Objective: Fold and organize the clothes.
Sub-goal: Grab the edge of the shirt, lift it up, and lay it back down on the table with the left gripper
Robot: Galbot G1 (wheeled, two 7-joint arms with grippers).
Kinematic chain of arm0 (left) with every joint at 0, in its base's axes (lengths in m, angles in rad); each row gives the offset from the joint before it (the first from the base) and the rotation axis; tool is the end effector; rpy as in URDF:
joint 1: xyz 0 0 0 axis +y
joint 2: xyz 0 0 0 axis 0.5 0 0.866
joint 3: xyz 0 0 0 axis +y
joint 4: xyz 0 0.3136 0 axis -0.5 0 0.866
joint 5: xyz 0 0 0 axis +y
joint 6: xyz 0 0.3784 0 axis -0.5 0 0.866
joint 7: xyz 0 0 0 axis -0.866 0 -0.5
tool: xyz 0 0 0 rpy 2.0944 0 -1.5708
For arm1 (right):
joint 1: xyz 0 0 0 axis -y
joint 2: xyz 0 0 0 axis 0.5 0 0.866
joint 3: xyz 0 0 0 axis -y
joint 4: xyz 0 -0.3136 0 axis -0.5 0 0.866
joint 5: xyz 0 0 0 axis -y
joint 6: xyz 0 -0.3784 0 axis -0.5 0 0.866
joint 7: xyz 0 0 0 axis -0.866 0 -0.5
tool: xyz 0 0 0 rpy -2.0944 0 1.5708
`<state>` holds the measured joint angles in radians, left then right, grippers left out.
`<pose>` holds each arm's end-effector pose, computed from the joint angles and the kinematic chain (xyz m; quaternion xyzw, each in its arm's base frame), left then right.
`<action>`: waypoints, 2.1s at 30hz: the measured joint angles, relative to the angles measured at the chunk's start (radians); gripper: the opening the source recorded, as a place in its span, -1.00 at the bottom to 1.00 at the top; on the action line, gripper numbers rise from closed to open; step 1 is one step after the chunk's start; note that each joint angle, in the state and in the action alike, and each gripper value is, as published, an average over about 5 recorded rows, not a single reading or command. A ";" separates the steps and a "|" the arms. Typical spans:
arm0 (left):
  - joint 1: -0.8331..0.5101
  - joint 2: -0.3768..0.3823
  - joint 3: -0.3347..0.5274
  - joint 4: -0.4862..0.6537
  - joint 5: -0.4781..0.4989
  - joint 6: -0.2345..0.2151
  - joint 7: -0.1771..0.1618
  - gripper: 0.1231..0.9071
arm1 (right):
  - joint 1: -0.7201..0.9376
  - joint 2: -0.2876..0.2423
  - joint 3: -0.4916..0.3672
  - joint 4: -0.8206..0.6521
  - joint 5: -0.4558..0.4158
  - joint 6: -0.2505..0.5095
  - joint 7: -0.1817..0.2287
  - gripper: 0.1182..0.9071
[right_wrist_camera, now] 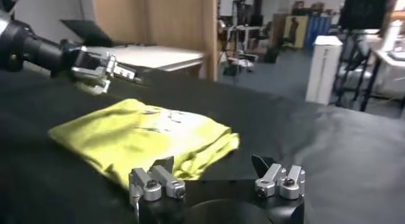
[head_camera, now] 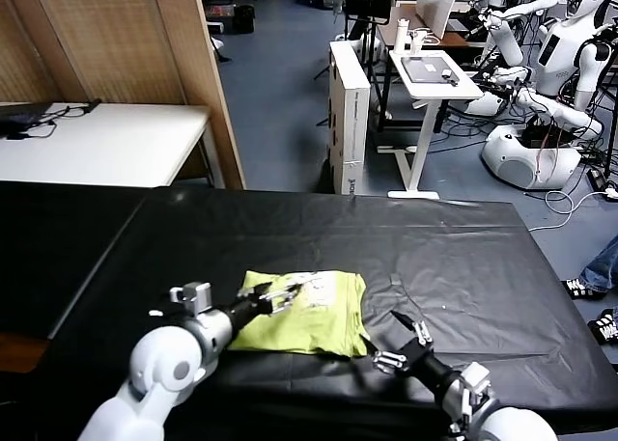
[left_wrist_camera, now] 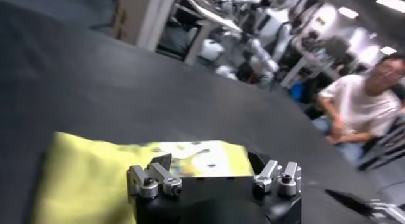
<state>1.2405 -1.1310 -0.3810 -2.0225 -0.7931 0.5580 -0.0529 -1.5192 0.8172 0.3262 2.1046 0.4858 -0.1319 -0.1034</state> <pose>0.3010 0.0194 -0.2168 -0.1916 -0.9452 0.1439 0.2218 0.2245 -0.0363 -0.2628 0.2930 -0.9448 0.0551 0.1357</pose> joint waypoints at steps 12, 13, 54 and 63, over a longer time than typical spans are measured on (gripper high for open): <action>0.165 -0.088 -0.094 0.018 0.153 -0.308 0.027 1.00 | 0.013 0.009 0.034 0.006 0.038 0.001 0.006 1.00; 0.177 -0.100 -0.095 0.020 0.160 -0.317 0.027 1.00 | 0.014 0.010 0.037 0.006 0.043 0.001 0.008 1.00; 0.209 -0.240 -0.082 0.102 0.114 -0.299 0.047 0.05 | -0.001 0.019 0.056 0.019 0.055 -0.002 0.015 1.00; 0.207 -0.239 -0.090 0.093 0.095 -0.266 0.040 -0.86 | -0.002 0.025 0.054 0.017 0.052 0.000 0.015 1.00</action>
<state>1.4471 -1.3702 -0.4713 -1.9296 -0.6976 0.2923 -0.0129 -1.5207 0.8417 0.3800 2.1221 0.5375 -0.1321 -0.0883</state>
